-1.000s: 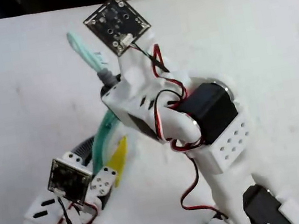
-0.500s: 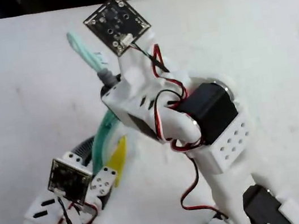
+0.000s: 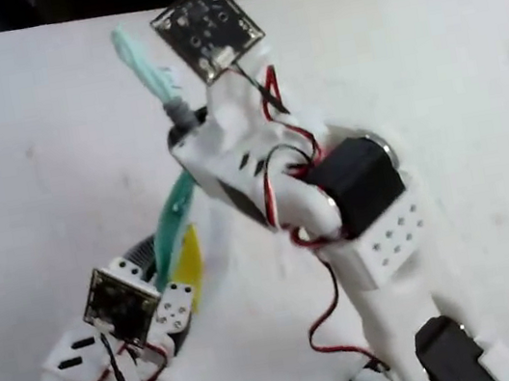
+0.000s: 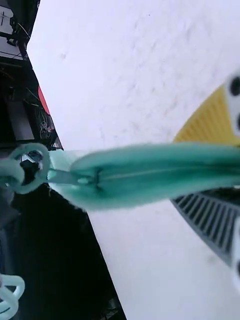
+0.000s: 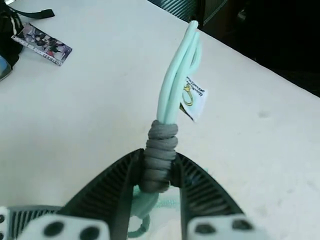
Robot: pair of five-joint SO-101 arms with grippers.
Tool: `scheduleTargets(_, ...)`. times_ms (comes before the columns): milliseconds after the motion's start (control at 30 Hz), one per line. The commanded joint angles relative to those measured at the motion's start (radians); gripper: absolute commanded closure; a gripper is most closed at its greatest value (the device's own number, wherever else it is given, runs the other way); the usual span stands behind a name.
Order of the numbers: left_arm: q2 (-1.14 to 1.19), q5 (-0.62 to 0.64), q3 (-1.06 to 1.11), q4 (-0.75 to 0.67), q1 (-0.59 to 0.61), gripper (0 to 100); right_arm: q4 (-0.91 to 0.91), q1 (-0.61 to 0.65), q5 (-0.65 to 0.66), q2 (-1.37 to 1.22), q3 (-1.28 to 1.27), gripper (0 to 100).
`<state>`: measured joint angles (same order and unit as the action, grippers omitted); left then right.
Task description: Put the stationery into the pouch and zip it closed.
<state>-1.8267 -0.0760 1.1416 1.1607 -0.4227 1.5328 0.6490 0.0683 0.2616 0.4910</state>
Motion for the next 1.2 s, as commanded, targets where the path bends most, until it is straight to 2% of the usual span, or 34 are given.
scheduleTargets(0, 0.001, -0.029, -0.046, -0.02, -0.013, 98, -0.12, -0.091, 0.0, 0.041, -0.072, 98.0)
scheduleTargets(333, 0.001, -0.032, -0.044, -0.02, -0.013, 98, -0.315, -0.2, 0.0, 0.042, -0.285, 98.0)
scheduleTargets(633, 0.001, -0.034, -0.044, -0.02, -0.007, 98, -0.323, -0.232, 0.0, 0.084, -0.324, 98.0)
scheduleTargets(867, 0.001, -0.031, -0.044, -0.018, -0.007, 98, -0.449, -0.292, 0.003, 0.147, -0.474, 98.0)
scheduleTargets(1000, 0.001, -0.032, -0.044, -0.018, -0.005, 98, -0.513, -0.331, 0.049, 0.154, -0.569, 98.0)
scheduleTargets(1167, 0.001, -0.032, -0.044, -0.02, -0.005, 98, -0.541, -0.386, 0.058, 0.154, -0.585, 98.0)
